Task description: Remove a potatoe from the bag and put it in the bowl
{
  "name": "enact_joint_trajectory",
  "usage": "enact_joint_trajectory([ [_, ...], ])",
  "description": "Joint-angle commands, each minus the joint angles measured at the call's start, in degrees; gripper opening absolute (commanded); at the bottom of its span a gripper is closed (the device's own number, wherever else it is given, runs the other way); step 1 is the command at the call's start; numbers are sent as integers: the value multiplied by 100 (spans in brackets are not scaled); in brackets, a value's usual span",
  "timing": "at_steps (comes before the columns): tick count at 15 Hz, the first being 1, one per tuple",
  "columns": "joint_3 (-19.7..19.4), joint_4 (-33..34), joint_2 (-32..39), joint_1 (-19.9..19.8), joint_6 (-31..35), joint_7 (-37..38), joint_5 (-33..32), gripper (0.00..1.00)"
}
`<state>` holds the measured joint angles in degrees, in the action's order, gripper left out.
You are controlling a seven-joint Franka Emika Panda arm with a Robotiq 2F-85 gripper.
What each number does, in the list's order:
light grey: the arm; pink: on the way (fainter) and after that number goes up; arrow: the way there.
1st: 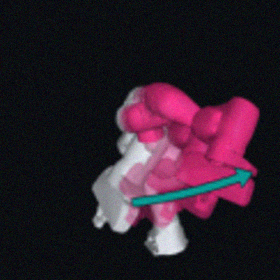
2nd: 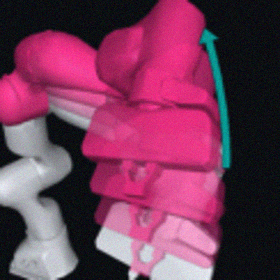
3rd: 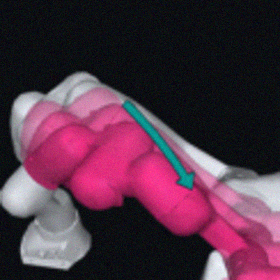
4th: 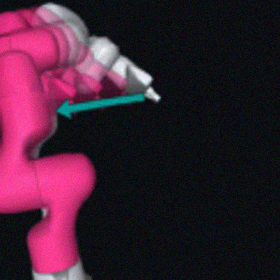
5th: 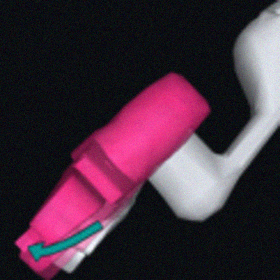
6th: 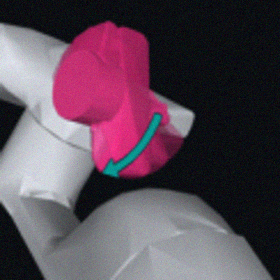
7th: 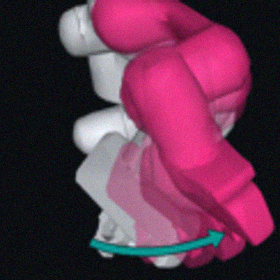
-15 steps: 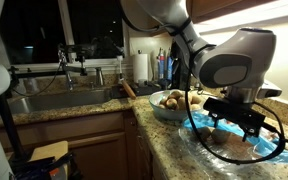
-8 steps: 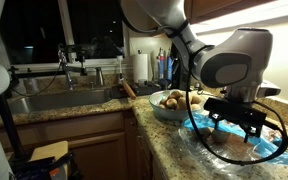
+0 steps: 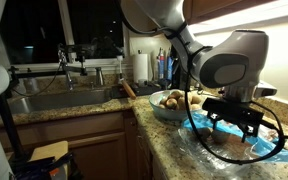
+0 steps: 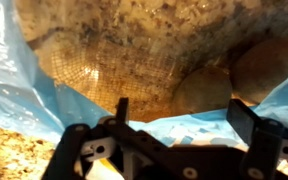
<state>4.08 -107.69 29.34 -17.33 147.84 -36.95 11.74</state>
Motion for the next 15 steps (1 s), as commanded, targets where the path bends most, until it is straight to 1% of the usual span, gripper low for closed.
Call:
enact_joint_trajectory([
  [1, -57, 94, 44, 73, -162, 177, -134, 100],
  [15, -18, 218, 105, 137, -221, 141, -145, 100],
])
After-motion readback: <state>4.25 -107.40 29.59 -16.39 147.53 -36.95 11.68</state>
